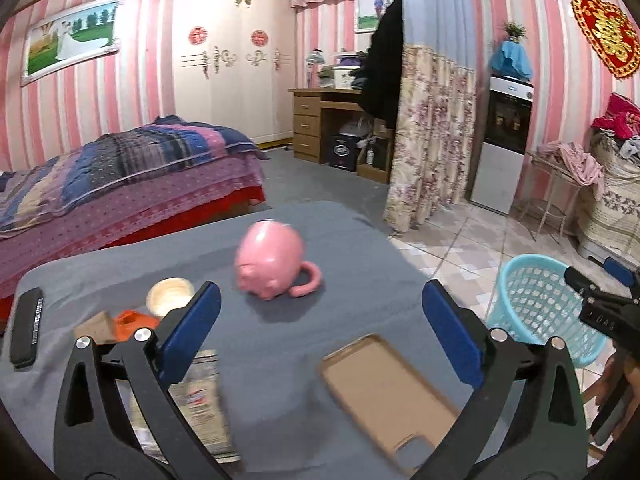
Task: Collect trash
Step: 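Open the left tool to drop the paper bag while the right tool releases the orange peel, then move both tools back over the table and lower the right tool toward the printed snack wrapper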
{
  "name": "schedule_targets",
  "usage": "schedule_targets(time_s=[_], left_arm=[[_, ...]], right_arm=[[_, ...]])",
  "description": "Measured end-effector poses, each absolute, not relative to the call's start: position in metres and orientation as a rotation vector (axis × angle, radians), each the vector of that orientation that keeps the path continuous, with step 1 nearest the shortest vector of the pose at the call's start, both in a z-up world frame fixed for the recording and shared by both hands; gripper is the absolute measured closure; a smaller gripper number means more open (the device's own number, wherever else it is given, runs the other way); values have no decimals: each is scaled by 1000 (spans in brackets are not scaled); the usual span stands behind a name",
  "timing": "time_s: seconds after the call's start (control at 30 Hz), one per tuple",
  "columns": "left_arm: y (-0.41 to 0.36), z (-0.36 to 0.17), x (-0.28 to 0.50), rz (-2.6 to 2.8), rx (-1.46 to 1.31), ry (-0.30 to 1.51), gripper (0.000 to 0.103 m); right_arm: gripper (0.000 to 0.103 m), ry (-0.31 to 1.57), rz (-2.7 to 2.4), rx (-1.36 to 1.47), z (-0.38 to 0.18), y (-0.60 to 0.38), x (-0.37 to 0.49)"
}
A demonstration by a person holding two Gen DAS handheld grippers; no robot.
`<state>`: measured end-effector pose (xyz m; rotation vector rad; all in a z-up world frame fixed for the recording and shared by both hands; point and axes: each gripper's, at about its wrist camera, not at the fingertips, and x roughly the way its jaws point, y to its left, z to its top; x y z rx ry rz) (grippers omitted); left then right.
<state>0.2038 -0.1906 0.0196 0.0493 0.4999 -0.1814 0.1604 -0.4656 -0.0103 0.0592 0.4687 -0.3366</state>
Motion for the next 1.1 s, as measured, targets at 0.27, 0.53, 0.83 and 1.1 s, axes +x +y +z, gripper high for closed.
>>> schedule_targets(time_s=[0.27, 0.53, 0.83, 1.1], left_arm=[[-123, 15, 184, -69, 43, 502, 6], [-52, -2, 166, 25, -9, 547, 6], [8, -27, 149, 91, -48, 597, 6], [29, -46, 154, 115, -49, 641, 6]], right_arm=[[5, 464, -237, 36, -5, -412, 165], [5, 494, -144, 32, -12, -367, 175], [5, 529, -113, -16, -26, -317, 190], [5, 613, 36, 63, -42, -273, 205]])
